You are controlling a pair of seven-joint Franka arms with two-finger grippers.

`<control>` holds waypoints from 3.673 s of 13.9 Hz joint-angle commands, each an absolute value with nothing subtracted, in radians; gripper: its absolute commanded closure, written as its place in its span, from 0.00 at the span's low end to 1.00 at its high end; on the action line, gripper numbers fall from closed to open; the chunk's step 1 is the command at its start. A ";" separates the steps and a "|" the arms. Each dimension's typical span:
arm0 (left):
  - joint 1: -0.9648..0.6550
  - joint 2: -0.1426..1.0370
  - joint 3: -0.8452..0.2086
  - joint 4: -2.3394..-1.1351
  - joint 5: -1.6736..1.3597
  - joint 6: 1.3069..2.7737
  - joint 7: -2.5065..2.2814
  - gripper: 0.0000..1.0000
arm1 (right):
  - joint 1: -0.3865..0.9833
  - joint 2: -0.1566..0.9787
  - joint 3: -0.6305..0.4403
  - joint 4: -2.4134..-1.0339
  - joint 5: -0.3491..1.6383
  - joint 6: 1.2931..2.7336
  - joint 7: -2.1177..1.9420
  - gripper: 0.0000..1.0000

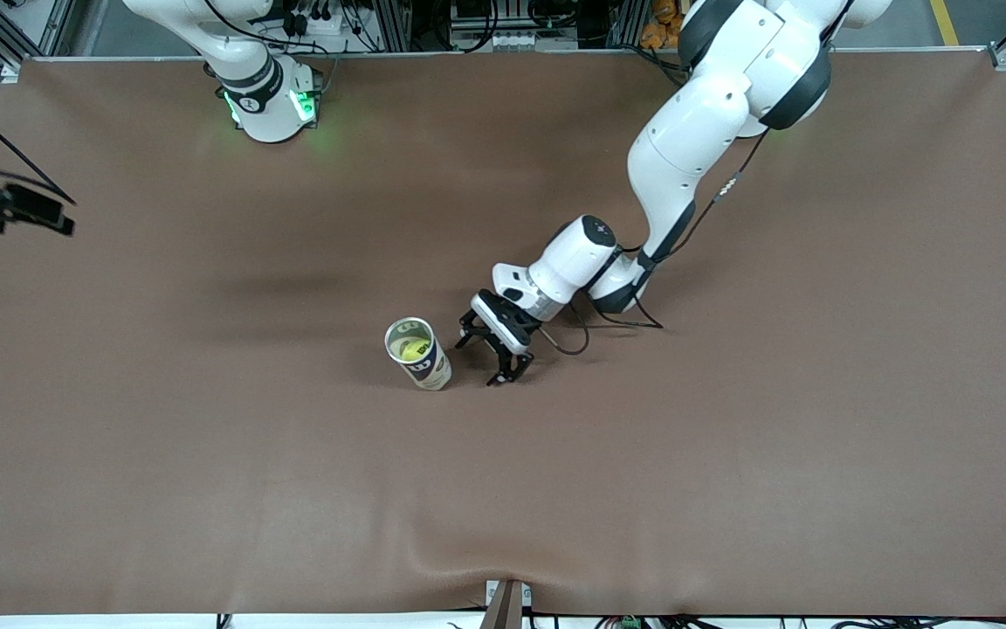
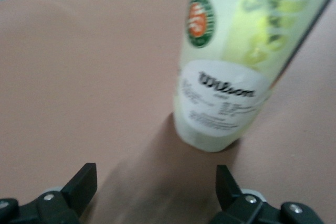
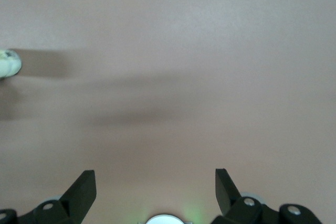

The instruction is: Insert tennis ball vertically with right arm

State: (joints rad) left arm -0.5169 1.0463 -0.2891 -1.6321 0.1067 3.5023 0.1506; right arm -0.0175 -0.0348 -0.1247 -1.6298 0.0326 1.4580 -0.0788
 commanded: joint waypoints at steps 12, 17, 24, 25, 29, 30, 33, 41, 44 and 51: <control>-0.276 0.897 -0.295 -1.648 0.090 3.111 0.130 0.00 | 0.003 -0.028 -0.115 -1.503 0.009 1.339 -0.081 0.00; -0.163 0.825 -0.293 -1.507 0.086 2.770 0.118 0.00 | 0.012 -0.025 -0.112 -1.488 0.017 1.339 -0.069 0.00; -0.023 0.700 -0.282 -1.408 0.098 2.470 0.109 0.00 | 0.005 -0.023 -0.117 -1.502 -0.029 1.405 -0.071 0.00; -0.005 0.674 -0.282 -1.413 0.092 2.464 0.107 0.00 | 0.000 -0.023 -0.117 -1.506 -0.029 1.396 -0.071 0.00; 0.067 0.523 -0.291 -1.411 0.086 2.202 0.110 0.00 | 0.000 -0.023 -0.115 -1.508 -0.012 1.376 -0.069 0.00; 0.064 0.484 -0.291 -1.413 0.086 2.144 0.109 0.00 | 0.003 -0.026 -0.114 -1.506 -0.008 1.377 -0.071 0.00; 0.057 0.378 -0.295 -1.411 0.087 1.969 0.022 0.00 | -0.005 -0.028 -0.118 -1.505 -0.006 1.382 -0.071 0.00; 0.100 0.180 -0.275 -1.411 0.114 1.700 0.020 0.00 | -0.043 -0.028 -0.118 -1.506 0.014 1.378 -0.072 0.00; 0.112 0.138 -0.273 -1.410 0.115 1.658 0.014 0.00 | -0.044 -0.028 -0.118 -1.506 0.014 1.378 -0.074 0.00; 0.146 -0.030 -0.261 -1.552 0.008 1.592 0.006 0.00 | -0.052 -0.026 -0.117 -1.506 0.014 1.379 -0.078 0.00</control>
State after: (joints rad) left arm 0.1419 0.0712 -0.2679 -1.4405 0.0320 1.5895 0.0152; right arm -0.0398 -0.0232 -0.1264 -1.5130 -0.0016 1.3881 -0.0771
